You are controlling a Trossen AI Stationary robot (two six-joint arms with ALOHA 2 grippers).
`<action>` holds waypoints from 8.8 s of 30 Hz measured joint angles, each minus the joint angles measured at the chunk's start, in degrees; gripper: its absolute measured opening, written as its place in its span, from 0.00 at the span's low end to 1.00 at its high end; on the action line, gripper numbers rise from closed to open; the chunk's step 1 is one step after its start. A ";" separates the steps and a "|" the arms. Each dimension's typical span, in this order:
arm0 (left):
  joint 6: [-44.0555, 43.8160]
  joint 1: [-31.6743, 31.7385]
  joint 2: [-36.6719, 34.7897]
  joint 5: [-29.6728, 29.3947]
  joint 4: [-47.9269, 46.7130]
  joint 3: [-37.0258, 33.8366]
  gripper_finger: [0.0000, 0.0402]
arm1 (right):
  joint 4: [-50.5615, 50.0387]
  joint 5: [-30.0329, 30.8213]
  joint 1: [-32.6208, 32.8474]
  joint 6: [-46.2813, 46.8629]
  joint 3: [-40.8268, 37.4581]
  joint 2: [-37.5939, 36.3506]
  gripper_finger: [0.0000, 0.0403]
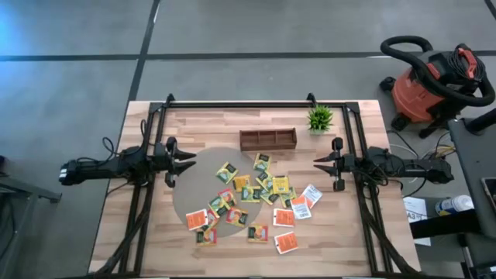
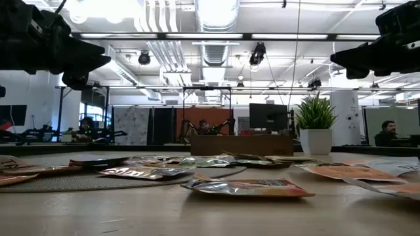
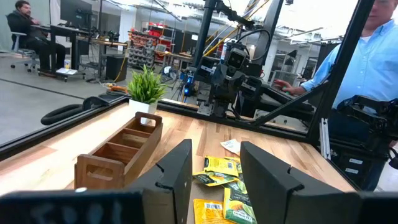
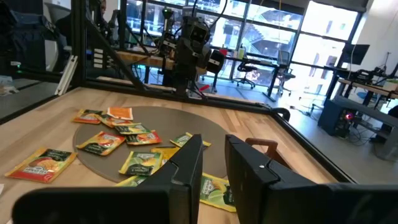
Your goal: Pick & Place Tea
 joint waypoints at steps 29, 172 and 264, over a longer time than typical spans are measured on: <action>0.01 0.00 0.01 0.00 0.00 0.01 0.33 | -0.01 0.01 0.00 0.01 0.00 0.01 0.17; -50.10 -0.09 3.47 -10.32 2.54 1.04 0.33 | -31.14 -3.59 12.41 80.32 23.90 65.26 0.43; -51.68 -0.07 4.23 -10.40 2.60 0.27 0.33 | -39.09 22.85 -20.98 -11.29 66.03 97.34 0.02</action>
